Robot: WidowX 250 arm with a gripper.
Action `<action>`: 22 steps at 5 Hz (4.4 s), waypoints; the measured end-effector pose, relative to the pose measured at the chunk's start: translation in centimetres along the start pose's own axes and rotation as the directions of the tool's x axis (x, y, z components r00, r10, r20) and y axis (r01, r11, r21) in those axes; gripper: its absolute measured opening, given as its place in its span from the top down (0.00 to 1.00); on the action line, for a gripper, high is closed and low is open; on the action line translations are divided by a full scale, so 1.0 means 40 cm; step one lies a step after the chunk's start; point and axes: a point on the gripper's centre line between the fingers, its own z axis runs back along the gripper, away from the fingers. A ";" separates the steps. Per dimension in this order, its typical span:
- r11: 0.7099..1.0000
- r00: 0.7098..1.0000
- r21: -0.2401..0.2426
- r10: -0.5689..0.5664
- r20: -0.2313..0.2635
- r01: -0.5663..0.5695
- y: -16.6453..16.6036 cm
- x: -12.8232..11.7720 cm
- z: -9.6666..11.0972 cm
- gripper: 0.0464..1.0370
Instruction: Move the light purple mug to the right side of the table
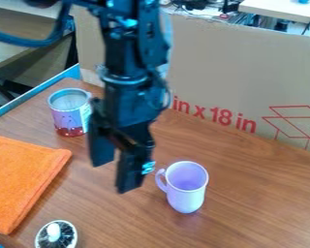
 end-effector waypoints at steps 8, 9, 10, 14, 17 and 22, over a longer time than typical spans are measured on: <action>0.743 0.728 -0.075 0.667 0.155 -0.665 0.016 0.207 -0.137 0.04; 0.692 0.681 -0.077 0.720 0.134 -0.718 0.010 0.207 -0.145 0.04; 0.672 0.664 -0.075 0.739 0.113 -0.736 -0.008 0.212 -0.155 0.07; 0.701 0.690 -0.044 0.709 0.147 -0.711 0.001 0.168 -0.101 0.95; 0.958 0.944 -0.125 0.277 0.182 -0.257 -0.202 0.352 -0.042 0.96; 0.998 0.999 -0.057 0.005 0.047 -0.002 -0.337 0.431 -0.134 0.94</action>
